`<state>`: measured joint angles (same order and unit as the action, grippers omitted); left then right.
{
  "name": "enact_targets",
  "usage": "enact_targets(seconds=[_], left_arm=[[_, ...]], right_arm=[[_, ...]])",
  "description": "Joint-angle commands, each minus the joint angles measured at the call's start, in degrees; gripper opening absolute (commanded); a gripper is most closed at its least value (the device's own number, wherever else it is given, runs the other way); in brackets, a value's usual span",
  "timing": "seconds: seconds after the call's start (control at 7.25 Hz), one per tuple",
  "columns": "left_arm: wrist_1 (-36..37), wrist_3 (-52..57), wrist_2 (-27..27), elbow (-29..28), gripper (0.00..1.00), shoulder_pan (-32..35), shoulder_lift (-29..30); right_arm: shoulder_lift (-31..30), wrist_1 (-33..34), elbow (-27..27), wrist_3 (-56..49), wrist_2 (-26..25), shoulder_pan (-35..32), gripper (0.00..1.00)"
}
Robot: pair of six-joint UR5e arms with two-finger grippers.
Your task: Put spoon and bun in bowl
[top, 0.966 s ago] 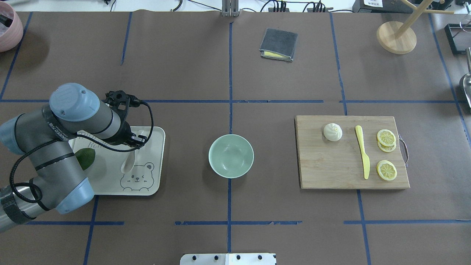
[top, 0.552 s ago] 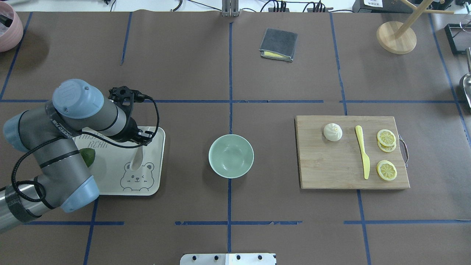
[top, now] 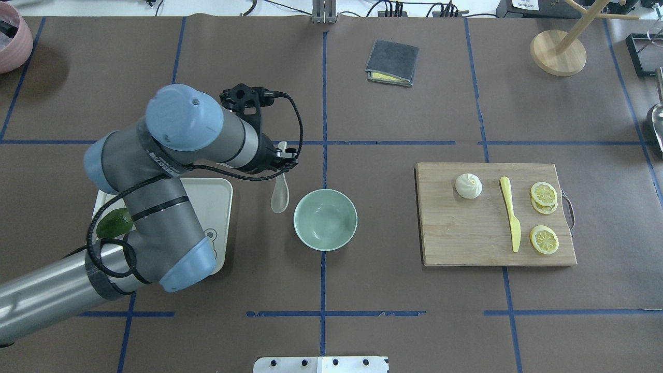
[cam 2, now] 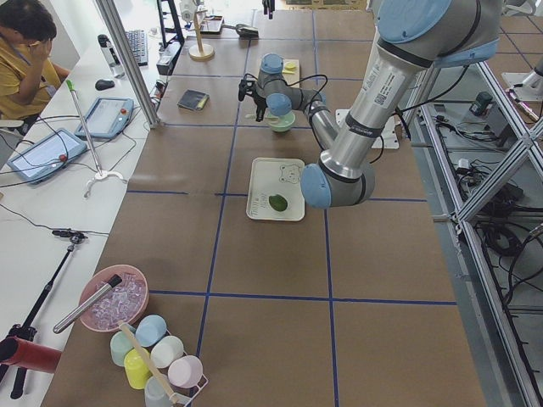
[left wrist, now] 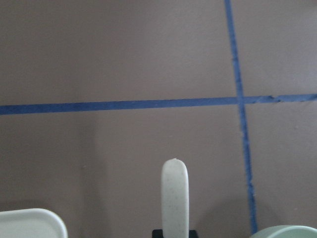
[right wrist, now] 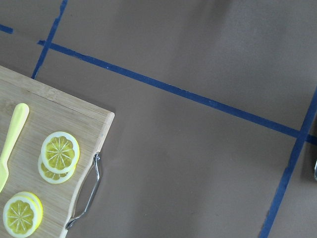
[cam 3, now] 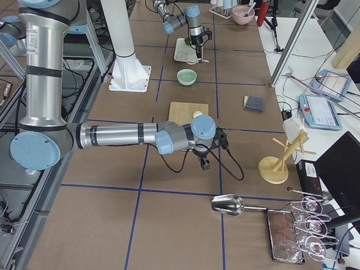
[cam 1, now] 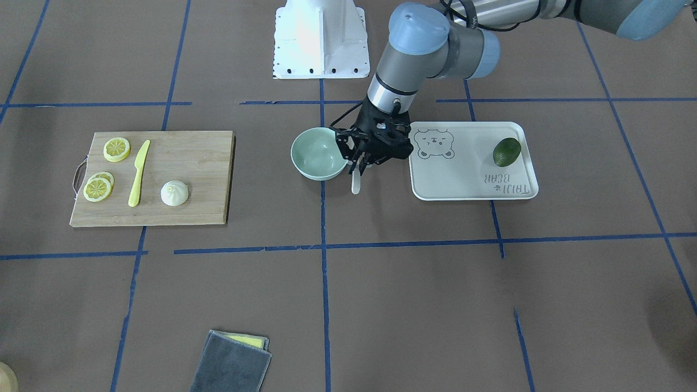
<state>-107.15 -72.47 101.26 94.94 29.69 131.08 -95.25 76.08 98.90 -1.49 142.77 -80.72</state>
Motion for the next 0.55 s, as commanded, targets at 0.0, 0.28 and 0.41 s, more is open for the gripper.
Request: enact_targets(seconds=[0.0,0.28,0.41], left_arm=[[-0.25,-1.88,-1.33,-0.90,0.00,-2.09,1.45],[-1.74,-1.80,-6.04,-0.90,0.93,-3.06,0.41],[-1.75,-1.54,-6.25,-0.38,0.99,-3.15,-0.91]], right_arm=[[-0.46,-0.32,0.06,0.17,0.23,0.38,1.00],[-0.46,-0.76,0.06,0.69,0.49,1.26,1.00],[-0.02,-0.85,0.24,4.70,0.32,3.18,1.00]])
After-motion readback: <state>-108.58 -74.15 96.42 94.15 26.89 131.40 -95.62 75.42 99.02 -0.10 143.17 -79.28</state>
